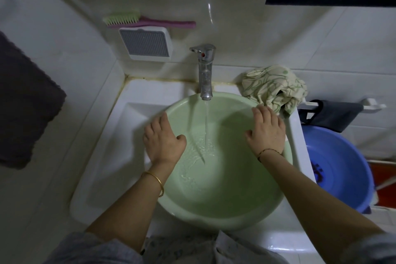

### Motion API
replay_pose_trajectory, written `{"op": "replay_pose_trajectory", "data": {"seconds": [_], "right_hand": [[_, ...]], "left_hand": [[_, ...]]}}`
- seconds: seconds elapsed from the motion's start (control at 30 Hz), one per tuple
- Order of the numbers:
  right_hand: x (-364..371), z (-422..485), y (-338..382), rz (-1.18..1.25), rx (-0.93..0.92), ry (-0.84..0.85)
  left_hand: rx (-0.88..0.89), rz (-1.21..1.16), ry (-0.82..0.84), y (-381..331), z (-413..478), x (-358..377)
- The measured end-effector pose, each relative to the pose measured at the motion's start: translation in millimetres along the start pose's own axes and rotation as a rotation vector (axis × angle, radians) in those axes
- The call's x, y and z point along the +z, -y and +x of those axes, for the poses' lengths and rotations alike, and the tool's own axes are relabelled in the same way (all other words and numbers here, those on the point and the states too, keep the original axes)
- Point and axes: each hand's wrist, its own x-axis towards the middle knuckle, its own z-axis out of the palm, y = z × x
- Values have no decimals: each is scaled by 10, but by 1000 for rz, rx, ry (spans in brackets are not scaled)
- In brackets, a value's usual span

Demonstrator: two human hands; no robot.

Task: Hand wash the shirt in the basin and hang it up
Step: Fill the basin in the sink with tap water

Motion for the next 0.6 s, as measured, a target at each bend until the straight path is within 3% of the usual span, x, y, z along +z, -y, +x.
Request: {"op": "replay_pose_trajectory", "data": {"seconds": [0.6], "right_hand": [[8,5,4,-13,0,0]], "left_hand": [[20,-22,-27,12,3,25]]}}
